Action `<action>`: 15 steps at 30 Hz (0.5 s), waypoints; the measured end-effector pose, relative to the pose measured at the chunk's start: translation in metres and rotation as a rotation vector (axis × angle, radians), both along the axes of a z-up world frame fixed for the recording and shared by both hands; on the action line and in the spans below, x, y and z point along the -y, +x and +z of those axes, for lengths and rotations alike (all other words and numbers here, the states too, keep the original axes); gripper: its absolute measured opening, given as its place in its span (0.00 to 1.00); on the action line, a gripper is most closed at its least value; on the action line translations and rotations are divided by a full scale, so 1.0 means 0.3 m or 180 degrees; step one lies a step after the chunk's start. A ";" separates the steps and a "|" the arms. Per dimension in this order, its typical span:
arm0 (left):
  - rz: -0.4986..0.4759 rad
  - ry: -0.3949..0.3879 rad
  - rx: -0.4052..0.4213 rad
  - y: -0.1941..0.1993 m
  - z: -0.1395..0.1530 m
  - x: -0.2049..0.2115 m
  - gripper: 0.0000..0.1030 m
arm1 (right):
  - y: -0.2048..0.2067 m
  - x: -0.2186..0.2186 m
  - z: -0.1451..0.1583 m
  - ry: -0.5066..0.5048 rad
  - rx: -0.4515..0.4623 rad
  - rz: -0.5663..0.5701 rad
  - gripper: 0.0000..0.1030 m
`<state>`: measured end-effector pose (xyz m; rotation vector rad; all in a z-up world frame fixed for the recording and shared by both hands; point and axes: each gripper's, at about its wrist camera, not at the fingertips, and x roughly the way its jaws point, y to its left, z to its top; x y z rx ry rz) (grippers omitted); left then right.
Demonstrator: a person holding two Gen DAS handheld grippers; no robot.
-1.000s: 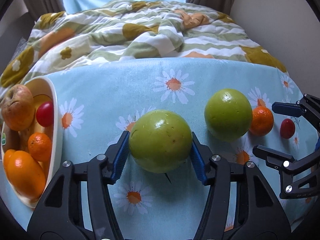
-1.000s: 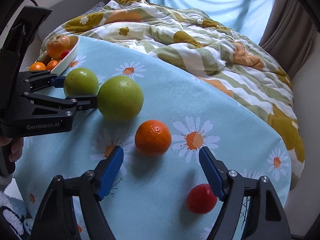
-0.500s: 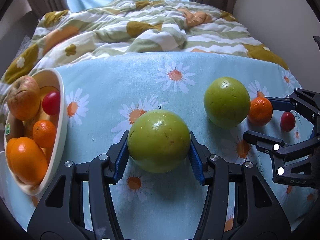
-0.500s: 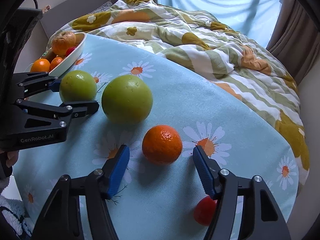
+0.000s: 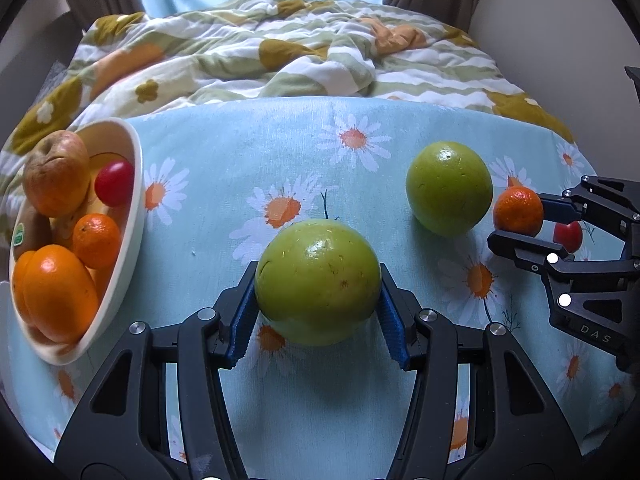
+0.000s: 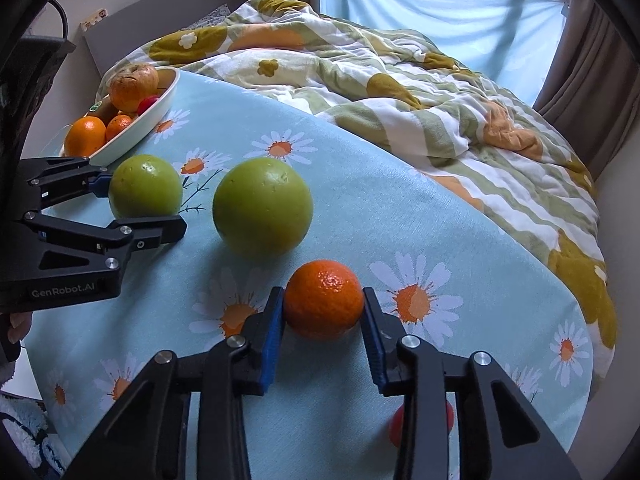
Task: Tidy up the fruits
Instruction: 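Carry the pomelo onto the plate with the left gripper while the right gripper carries the tangerine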
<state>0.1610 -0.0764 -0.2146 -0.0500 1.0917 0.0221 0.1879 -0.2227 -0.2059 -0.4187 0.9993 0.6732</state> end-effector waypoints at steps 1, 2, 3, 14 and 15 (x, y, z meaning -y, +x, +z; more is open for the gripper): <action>-0.0001 -0.0013 0.0010 -0.007 0.007 -0.003 0.58 | -0.005 -0.001 0.007 0.0005 0.0013 -0.0003 0.33; -0.0002 -0.0026 0.0021 -0.013 0.015 -0.003 0.58 | -0.012 -0.002 0.013 0.0015 0.0021 -0.0009 0.33; -0.0004 -0.0035 0.0033 -0.020 0.024 -0.003 0.58 | -0.019 -0.001 0.020 0.0028 0.0021 -0.0014 0.33; -0.0049 -0.0124 0.0191 -0.104 0.162 -0.022 0.58 | -0.089 -0.018 0.137 0.0152 0.0089 -0.0119 0.33; -0.0057 -0.0134 0.0207 -0.115 0.178 -0.030 0.58 | -0.094 -0.024 0.147 0.0155 0.0096 -0.0132 0.33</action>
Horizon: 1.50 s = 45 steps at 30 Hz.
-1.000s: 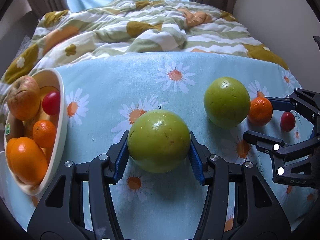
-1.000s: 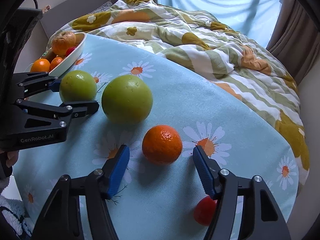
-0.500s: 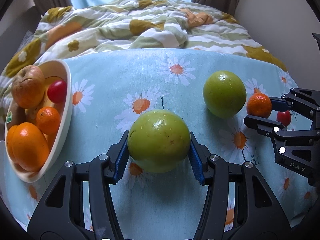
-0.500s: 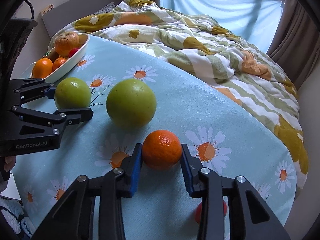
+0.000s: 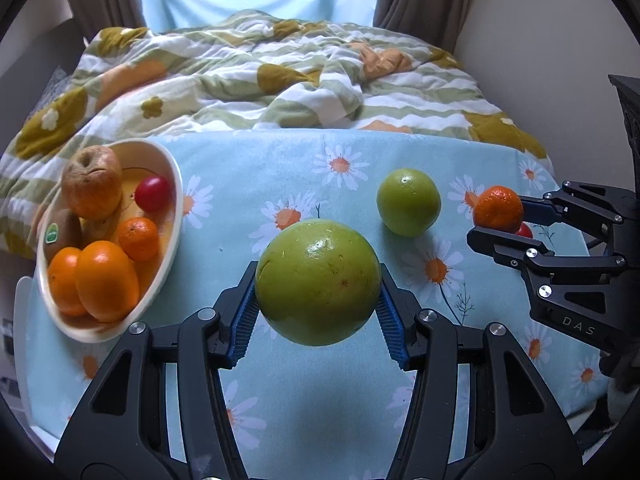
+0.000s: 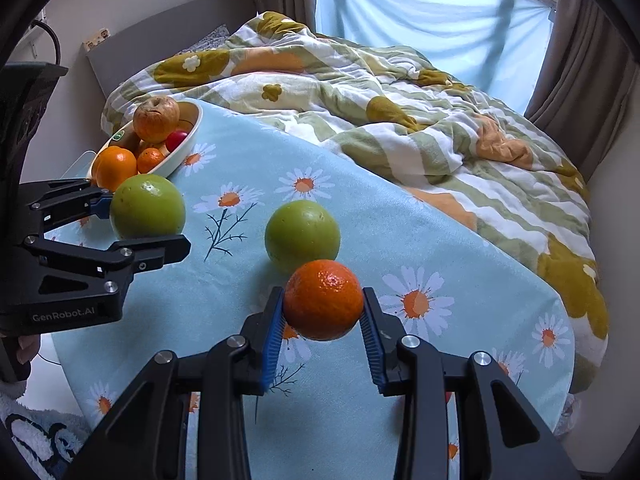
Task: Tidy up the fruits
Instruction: 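Carry the pomelo onto the plate with the left gripper while the right gripper carries the tangerine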
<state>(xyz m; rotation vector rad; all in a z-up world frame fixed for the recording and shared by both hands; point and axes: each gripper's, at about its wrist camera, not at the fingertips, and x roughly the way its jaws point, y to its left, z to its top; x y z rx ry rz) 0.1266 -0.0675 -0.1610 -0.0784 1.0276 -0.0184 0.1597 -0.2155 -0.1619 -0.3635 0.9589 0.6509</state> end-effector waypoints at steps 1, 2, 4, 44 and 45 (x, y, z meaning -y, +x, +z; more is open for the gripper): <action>-0.0008 -0.0001 0.0016 -0.009 0.016 -0.008 0.58 | -0.005 -0.008 0.010 0.0011 -0.0002 -0.0012 0.33; -0.0018 -0.0005 0.0031 -0.020 0.032 -0.019 0.58 | -0.012 -0.018 0.021 0.0024 -0.0003 -0.0028 0.33; -0.0045 -0.0033 0.0049 -0.037 0.057 -0.043 0.58 | -0.022 -0.038 0.040 0.0051 -0.0007 -0.0056 0.33; -0.0624 -0.0017 0.0052 0.074 0.004 -0.684 0.58 | -0.051 -0.601 0.072 0.0275 -0.0155 -0.0774 0.33; -0.0636 -0.0019 0.0053 0.077 -0.001 -0.687 0.58 | -0.052 -0.603 0.070 0.0275 -0.0155 -0.0797 0.33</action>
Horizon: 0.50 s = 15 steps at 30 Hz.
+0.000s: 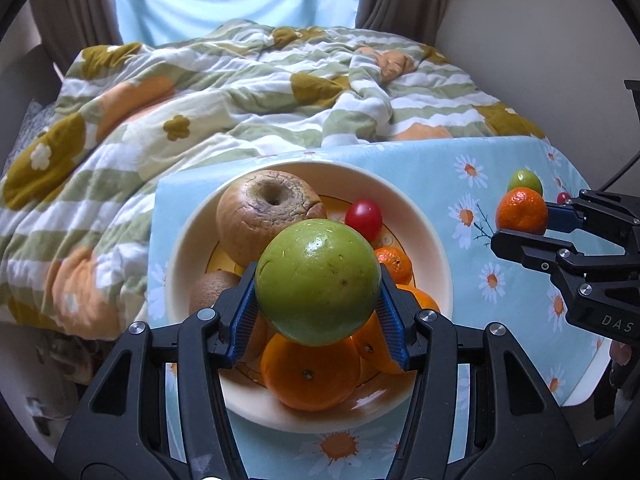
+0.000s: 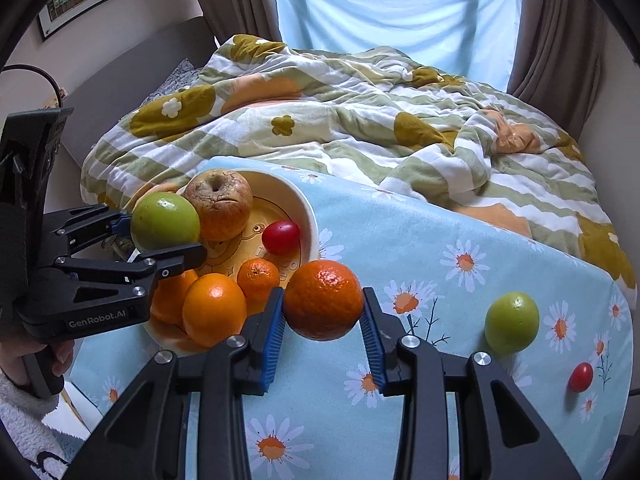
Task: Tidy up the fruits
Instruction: 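Carry the pomelo onto the plate with the left gripper while the right gripper carries the tangerine, then open the left gripper on the plate while the right gripper releases the tangerine beside it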
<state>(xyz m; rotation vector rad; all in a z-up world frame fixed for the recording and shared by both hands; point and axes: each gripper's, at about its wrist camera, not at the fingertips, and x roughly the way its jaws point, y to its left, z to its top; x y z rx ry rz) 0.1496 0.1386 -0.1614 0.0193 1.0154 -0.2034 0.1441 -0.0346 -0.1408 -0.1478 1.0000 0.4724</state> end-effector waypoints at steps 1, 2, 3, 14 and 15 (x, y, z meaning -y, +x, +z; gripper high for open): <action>-0.0013 -0.0015 -0.0011 0.002 -0.005 -0.002 0.58 | -0.001 -0.002 -0.002 -0.0002 0.0003 -0.0023 0.33; -0.0035 -0.0055 -0.0025 0.003 -0.010 -0.006 0.58 | -0.002 -0.004 -0.003 -0.0001 0.0004 -0.0043 0.33; -0.0048 -0.0097 -0.0038 0.004 -0.015 -0.009 0.58 | -0.002 -0.006 -0.003 0.0000 0.0005 -0.0060 0.33; -0.0016 -0.0165 0.0174 -0.032 0.050 -0.048 1.00 | -0.037 -0.025 0.025 -0.0029 0.0064 -0.0181 0.33; -0.0016 -0.0164 0.0174 -0.036 0.055 -0.049 1.00 | -0.039 -0.027 0.029 -0.0028 0.0069 -0.0178 0.33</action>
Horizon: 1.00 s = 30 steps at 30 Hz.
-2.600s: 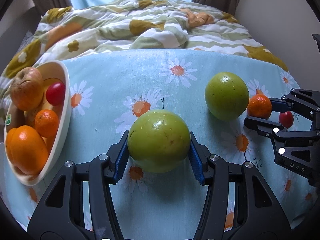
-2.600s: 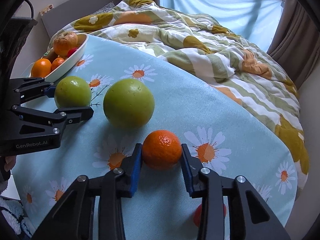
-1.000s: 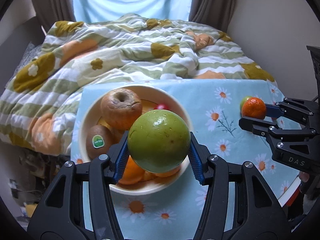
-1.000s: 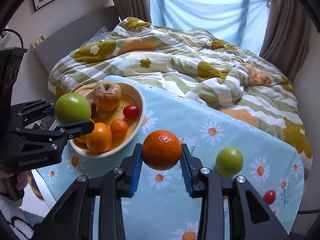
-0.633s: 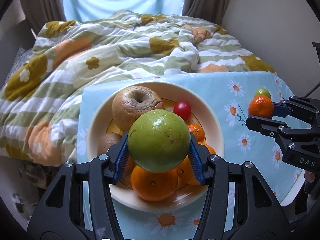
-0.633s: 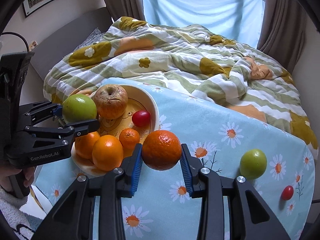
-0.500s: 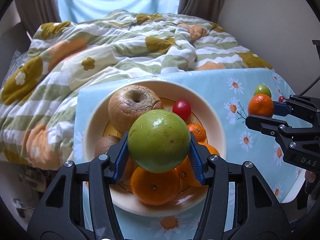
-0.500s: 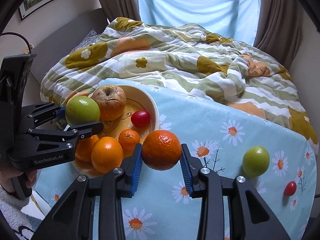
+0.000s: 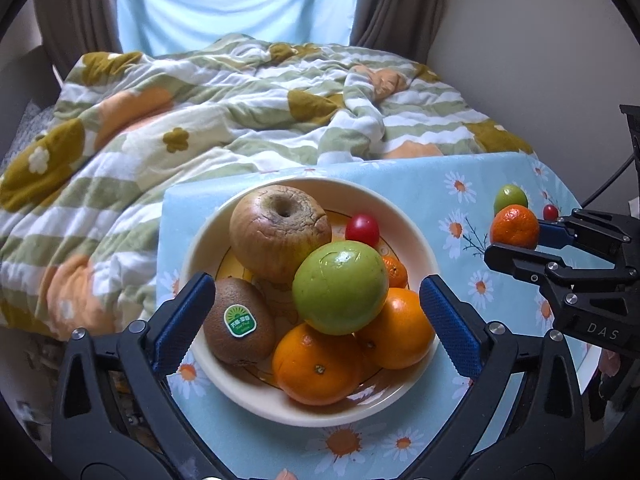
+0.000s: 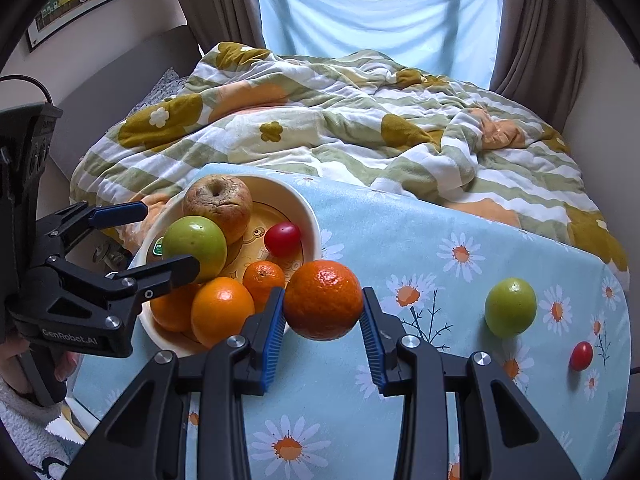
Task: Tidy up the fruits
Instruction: 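Open the left gripper on the plate while the right gripper releases the tangerine beside it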
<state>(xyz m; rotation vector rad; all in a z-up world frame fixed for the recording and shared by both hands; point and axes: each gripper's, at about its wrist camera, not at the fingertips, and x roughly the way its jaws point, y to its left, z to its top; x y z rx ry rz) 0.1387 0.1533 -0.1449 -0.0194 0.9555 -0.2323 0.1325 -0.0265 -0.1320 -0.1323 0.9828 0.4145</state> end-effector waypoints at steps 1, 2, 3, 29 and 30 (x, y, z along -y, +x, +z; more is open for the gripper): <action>0.0004 0.0002 -0.0005 0.000 0.000 0.000 1.00 | -0.002 -0.002 0.006 -0.0003 0.0009 0.0010 0.33; 0.0015 0.0010 -0.0006 -0.007 0.005 -0.003 1.00 | -0.002 -0.006 0.012 -0.0009 0.0020 0.0028 0.33; 0.0031 0.0015 -0.0004 -0.015 0.011 -0.006 1.00 | -0.002 -0.009 0.019 -0.0013 0.0029 0.0049 0.33; 0.0685 0.0233 -0.0264 -0.142 0.005 0.032 1.00 | 0.199 -0.120 -0.066 0.0049 -0.0283 0.0799 0.33; 0.0694 0.0238 -0.0282 -0.141 -0.003 0.035 1.00 | 0.205 -0.121 -0.076 0.0044 -0.0302 0.0811 0.33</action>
